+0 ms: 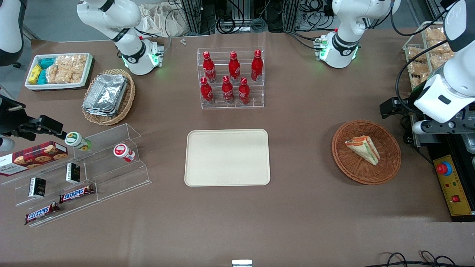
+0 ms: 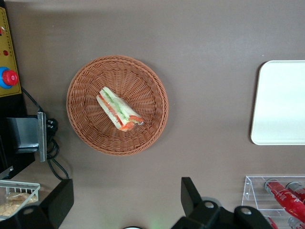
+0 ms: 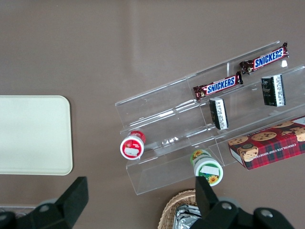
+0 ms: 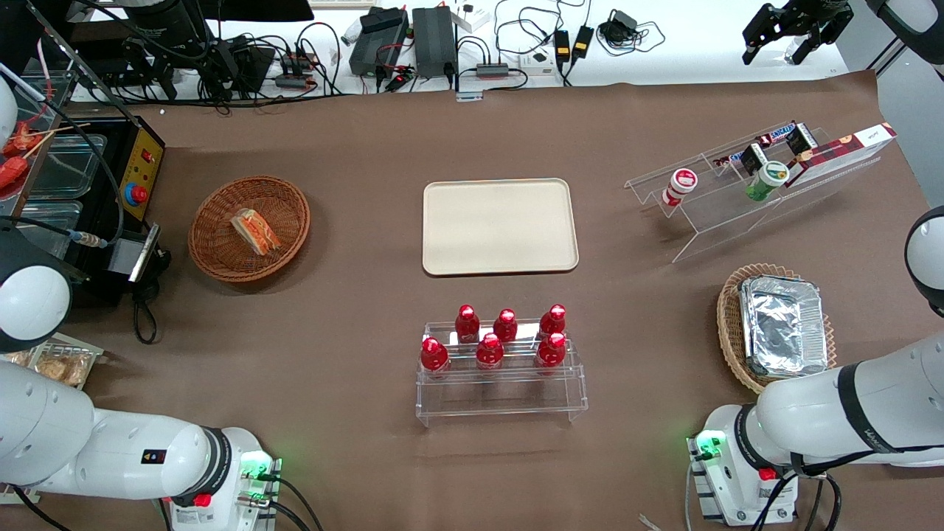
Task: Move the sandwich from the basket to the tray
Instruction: 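Move the left gripper over the wicker basket and lower toward the sandwich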
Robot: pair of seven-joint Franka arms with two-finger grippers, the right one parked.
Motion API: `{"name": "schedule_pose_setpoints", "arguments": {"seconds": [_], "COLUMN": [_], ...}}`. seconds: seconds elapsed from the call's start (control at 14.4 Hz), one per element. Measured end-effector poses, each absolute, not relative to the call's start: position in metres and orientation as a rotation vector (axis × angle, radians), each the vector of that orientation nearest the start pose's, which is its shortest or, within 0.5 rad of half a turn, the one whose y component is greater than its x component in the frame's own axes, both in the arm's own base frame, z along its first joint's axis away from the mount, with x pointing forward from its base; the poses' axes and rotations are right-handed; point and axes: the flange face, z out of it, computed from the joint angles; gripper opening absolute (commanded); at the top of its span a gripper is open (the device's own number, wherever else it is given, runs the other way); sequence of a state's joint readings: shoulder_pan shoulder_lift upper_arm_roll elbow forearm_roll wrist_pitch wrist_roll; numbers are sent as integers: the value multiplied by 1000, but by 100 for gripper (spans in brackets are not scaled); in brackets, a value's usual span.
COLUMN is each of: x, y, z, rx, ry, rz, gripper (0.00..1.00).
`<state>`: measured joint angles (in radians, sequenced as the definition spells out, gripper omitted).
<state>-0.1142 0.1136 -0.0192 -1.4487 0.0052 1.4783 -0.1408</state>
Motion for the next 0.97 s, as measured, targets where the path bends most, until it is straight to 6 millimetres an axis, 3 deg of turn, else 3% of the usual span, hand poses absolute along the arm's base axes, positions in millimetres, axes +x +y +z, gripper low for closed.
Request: {"name": "schedule_pose_setpoints", "arguments": {"seconds": [0.35,0.83,0.97], "x": [569,568,574], "y": [-78,-75,-76], "z": [617,602,580], "rx": [-3124,-3050,-3009], "ry": [-51,-538,-656], "rz": [126,188,227], "gripper": [100,100,100]}}
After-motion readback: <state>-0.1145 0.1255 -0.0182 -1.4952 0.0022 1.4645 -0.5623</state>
